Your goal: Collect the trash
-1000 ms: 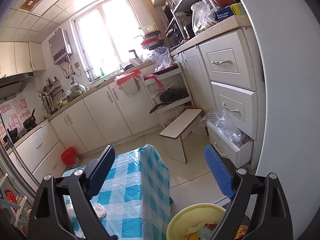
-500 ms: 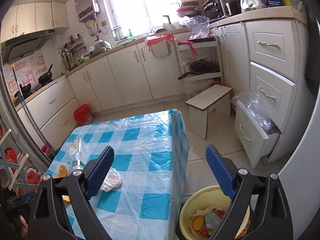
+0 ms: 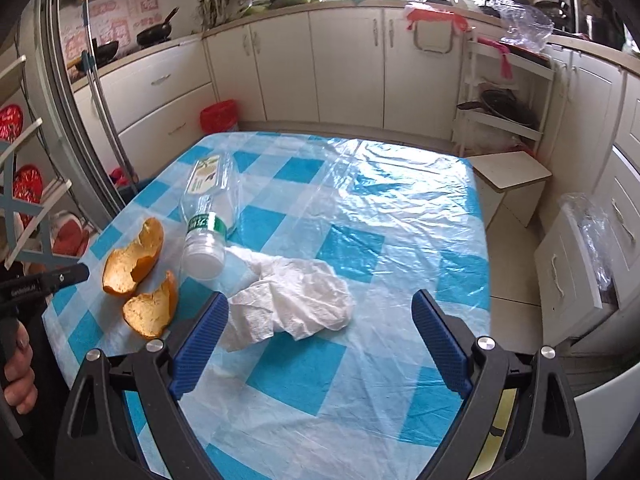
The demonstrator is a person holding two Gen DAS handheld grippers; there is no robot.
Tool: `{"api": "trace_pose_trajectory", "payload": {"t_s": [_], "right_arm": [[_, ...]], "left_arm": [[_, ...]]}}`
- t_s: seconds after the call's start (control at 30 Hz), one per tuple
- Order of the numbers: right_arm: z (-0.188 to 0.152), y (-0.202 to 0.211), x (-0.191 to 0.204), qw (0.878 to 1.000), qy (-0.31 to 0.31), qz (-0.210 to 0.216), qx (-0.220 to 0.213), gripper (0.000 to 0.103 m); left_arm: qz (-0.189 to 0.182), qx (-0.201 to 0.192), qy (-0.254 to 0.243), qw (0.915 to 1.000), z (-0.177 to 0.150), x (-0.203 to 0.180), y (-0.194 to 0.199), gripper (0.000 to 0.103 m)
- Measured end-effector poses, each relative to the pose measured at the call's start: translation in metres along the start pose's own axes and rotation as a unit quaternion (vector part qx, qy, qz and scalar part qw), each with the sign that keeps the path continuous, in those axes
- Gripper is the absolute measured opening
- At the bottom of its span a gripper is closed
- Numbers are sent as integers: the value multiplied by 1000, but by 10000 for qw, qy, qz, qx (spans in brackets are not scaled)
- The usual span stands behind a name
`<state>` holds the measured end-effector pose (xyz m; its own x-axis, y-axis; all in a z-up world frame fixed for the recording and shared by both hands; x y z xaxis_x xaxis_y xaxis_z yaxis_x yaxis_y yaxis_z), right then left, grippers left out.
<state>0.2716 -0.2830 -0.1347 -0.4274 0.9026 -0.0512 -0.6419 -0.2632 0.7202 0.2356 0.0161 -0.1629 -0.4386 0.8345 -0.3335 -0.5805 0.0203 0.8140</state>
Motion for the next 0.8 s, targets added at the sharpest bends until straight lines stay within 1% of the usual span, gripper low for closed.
{"api": "trace_pose_trajectory", "payload": {"t_s": [0.1, 0.23, 0.37, 0.43, 0.5, 0.57, 0.6, 0.63, 0.67, 0.7, 0.73, 0.77, 0.8], "right_arm": [[-1, -17, 10, 9997, 149, 22, 177, 89], [-1, -33, 14, 9994, 151, 43, 321, 89], [-3, -47, 17, 9987, 184, 86, 474, 89], [-4, -55, 19, 9979, 231, 103, 590, 85], [-8, -63, 20, 9969, 264, 140, 733, 75], [-11, -68, 21, 9958, 305, 140, 846, 69], [-10, -69, 21, 9959, 371, 83, 821, 67], [-9, -69, 21, 9958, 406, 70, 822, 64], [-8, -70, 21, 9958, 428, 76, 807, 57], [-6, -70, 21, 9959, 425, 94, 792, 47], [-5, -70, 21, 9960, 408, 129, 784, 41], [-4, -70, 21, 9960, 417, 100, 788, 25], [-3, -70, 21, 9959, 429, 94, 792, 23]], "left_arm": [[-20, 97, 22, 9999, 4, -4, -15, 69], [1, 155, 4, 9999, 7, -11, -31, 69], [59, 210, -115, 9997, 8, -18, -44, 69], [96, 222, -160, 9996, 9, -19, -49, 69], [113, 220, -196, 9995, 10, -19, -54, 69], [162, 164, -255, 9994, 13, -20, -56, 69], [184, 140, -281, 9993, 15, -20, -58, 67], [210, 106, -314, 9992, 17, -21, -59, 62], [253, 70, -359, 9990, 18, -21, -60, 58], [276, 44, -401, 9988, 20, -22, -61, 51], [288, 27, -448, 9986, 21, -22, -62, 40], [290, 21, -505, 9983, 22, -23, -63, 34], [263, 31, -545, 9982, 22, -24, -63, 25]]}}
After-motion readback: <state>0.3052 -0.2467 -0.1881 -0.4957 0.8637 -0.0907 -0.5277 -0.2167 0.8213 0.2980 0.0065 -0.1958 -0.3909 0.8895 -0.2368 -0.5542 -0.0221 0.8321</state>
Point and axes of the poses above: each gripper's, at about its wrist camera, not at the fingertips, and y roughly against the way its jaws point, x to its left, z to its top, the point moved 10 cm from there along -y, roughly the way its jaws point, and after that the axes turned 13 degrees about y, right-handed, at the moved point
